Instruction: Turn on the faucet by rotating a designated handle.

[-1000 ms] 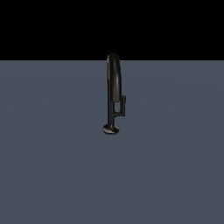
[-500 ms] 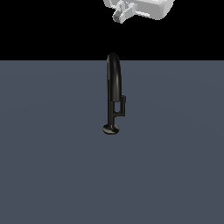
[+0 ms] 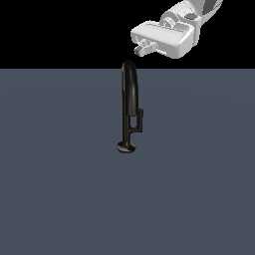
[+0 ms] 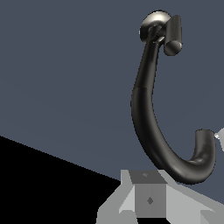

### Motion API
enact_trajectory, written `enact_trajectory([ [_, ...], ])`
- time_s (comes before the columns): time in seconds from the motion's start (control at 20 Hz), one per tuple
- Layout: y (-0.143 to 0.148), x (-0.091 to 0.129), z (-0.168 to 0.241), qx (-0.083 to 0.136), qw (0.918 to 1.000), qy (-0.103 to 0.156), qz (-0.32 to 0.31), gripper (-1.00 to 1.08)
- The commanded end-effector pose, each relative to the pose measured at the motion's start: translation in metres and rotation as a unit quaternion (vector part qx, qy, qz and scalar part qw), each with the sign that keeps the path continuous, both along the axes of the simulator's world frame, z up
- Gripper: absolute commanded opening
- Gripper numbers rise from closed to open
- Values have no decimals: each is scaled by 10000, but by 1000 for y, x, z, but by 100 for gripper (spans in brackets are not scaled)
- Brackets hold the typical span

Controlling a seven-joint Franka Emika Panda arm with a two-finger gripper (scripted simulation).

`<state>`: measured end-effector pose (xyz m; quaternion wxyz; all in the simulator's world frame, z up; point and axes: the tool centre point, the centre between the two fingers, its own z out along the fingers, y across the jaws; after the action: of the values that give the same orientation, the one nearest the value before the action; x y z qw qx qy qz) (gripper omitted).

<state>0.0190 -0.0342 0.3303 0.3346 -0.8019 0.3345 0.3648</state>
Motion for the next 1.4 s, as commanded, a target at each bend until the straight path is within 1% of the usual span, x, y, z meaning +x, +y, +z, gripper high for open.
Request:
enact_trajectory([
  [0.0, -4, 9, -19, 232, 9991, 268, -237, -100],
  [0.15, -8, 19, -43, 523, 9953, 609, -541, -100],
  [0.35, -12, 29, -78, 919, 9853, 1077, -960, -100],
  [0.6, -13, 36, -122, 1387, 9657, 1637, -1462, -100],
  [0.8, -11, 38, -152, 1689, 9484, 2002, -1790, -100],
  [0.95, -9, 38, -169, 1858, 9370, 2205, -1972, -100],
  [1.1, -7, 37, -181, 1972, 9286, 2342, -2096, -100],
  [1.25, -5, 37, -187, 2034, 9239, 2416, -2163, -100],
  [1.35, -5, 37, -188, 2046, 9229, 2430, -2176, -100],
])
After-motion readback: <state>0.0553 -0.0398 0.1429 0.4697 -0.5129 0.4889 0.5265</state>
